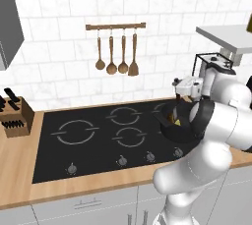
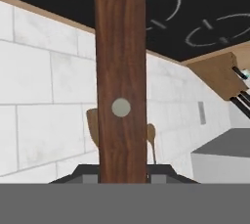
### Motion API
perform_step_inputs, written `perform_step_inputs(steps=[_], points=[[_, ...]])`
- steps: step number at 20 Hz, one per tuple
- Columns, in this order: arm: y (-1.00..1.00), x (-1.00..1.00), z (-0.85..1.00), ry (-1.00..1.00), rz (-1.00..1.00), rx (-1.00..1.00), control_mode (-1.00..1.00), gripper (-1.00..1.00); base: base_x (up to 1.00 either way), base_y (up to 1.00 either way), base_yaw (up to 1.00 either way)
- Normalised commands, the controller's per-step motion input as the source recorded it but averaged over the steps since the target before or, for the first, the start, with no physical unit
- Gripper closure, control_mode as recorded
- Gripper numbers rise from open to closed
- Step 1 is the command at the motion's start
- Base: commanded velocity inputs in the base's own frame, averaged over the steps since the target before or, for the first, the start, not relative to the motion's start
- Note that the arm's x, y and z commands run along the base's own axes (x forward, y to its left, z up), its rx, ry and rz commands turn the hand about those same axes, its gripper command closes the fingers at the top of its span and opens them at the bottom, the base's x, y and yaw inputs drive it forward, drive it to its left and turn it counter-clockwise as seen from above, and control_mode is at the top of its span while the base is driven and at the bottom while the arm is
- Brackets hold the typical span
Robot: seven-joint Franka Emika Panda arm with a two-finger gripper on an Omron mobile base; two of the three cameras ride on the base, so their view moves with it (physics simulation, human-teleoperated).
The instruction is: Put the mushroom and lemon wedge in the pot. Retrieve the spatula and lightly stir the vegetables in the pot.
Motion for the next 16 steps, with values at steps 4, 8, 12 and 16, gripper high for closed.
perform_step_inputs(steps=[4,8,12,16], points=[[0.00,-0.47,0.00,-0.08,0.00,0.10,-1.00,1.00,0.00,0.00,0.00],[0.00,-0.49,0.05,-0.05,0.00,0.07,-1.00,1.00,0.00,0.00,0.00],[0.00,-0.16,0.11,-0.04,0.00,0.07,-1.00,1.00,0.00,0.00,0.00],[0.00,0.00,0.37,0.00,-0.02,0.02,-1.00,1.00,0.00,0.00,0.00]])
